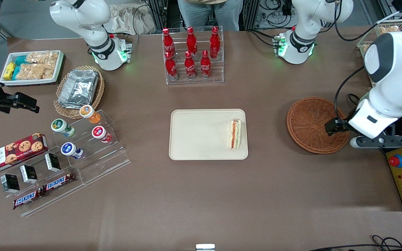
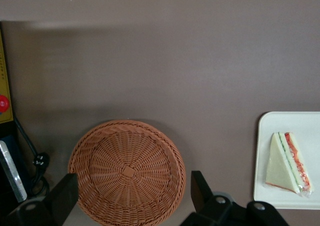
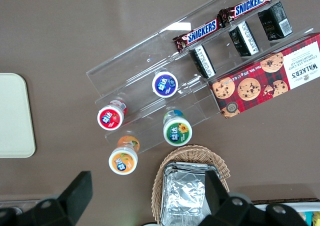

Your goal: Place sandwich from basket to tray

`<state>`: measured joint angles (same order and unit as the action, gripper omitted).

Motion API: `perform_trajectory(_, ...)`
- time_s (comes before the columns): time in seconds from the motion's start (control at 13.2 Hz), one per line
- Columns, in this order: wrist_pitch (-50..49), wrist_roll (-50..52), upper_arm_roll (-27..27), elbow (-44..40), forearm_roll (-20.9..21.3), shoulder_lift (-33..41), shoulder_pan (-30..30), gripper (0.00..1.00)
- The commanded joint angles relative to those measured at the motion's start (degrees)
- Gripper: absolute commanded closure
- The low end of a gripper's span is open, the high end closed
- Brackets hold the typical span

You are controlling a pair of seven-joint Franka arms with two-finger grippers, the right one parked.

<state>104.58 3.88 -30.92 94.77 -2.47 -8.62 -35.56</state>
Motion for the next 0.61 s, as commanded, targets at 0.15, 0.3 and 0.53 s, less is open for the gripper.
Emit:
perform_trajectory(0.15, -4.7, -0.3, 0.1, -8.0, -0.3, -0.4, -0.8, 0.00)
perform_trajectory(0.3, -4.7, 0.3, 0.3, -8.7, -0.3, -0.6, -0.7, 0.00)
perform_trajectory(0.53, -5.6, 0.2, 8.4, -9.9, -1.5, -0.3, 7.5, 0.00)
